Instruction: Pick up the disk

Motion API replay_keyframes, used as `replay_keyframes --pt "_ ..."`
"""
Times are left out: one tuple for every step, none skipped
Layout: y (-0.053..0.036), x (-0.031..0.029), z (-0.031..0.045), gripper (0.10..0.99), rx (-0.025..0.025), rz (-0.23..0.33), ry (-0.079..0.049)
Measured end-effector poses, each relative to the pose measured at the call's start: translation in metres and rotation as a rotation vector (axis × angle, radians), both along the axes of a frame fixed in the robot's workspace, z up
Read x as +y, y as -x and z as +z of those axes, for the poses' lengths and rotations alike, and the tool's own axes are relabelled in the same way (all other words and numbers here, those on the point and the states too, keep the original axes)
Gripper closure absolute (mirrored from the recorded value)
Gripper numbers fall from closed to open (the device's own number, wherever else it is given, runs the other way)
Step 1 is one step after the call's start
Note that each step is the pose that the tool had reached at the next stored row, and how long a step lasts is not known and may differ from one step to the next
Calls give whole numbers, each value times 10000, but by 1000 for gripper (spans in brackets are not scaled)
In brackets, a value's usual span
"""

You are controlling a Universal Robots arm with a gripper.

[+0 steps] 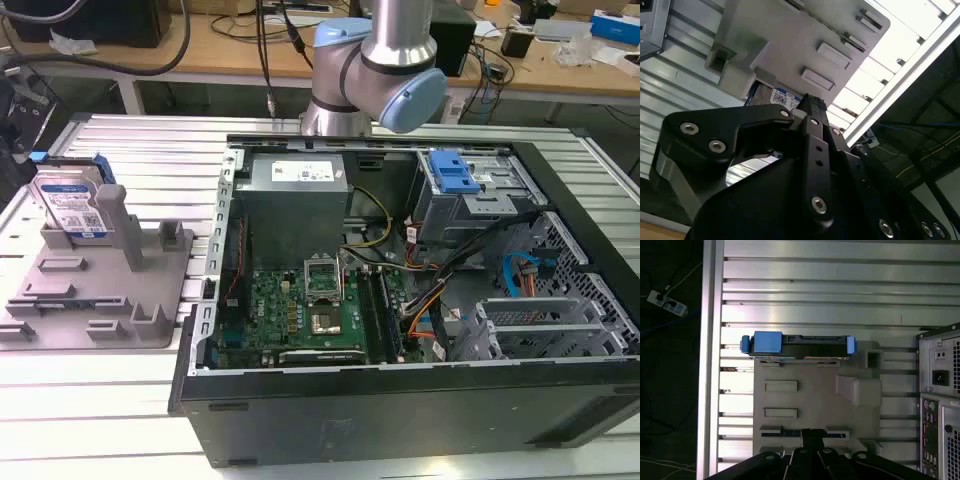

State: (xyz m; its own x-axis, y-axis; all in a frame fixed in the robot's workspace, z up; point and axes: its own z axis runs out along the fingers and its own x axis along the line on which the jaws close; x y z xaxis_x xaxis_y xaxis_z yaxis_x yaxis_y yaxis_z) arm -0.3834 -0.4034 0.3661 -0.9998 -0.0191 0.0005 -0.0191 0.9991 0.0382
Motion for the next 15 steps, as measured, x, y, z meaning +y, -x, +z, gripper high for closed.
replay_keyframes --pt "0 0 0 980 0 0 0" --pt "0 0 0 980 0 0 0" --pt "0 0 0 980 1 0 0" --pt "0 0 0 980 0 0 0" --pt "0 0 0 980 0 0 0" --pt "0 0 0 980 0 0 0" --pt "0 0 0 980 0 0 0" --pt "0 0 0 980 0 0 0" --pt "0 0 0 980 0 0 0" --pt "0 0 0 980 1 0 0" --pt "0 0 0 980 0 0 0" --pt "0 0 0 980 0 0 1" --pt "0 0 0 980 0 0 0" --pt "0 0 0 980 0 13 0" --pt "0 0 0 980 1 149 1"
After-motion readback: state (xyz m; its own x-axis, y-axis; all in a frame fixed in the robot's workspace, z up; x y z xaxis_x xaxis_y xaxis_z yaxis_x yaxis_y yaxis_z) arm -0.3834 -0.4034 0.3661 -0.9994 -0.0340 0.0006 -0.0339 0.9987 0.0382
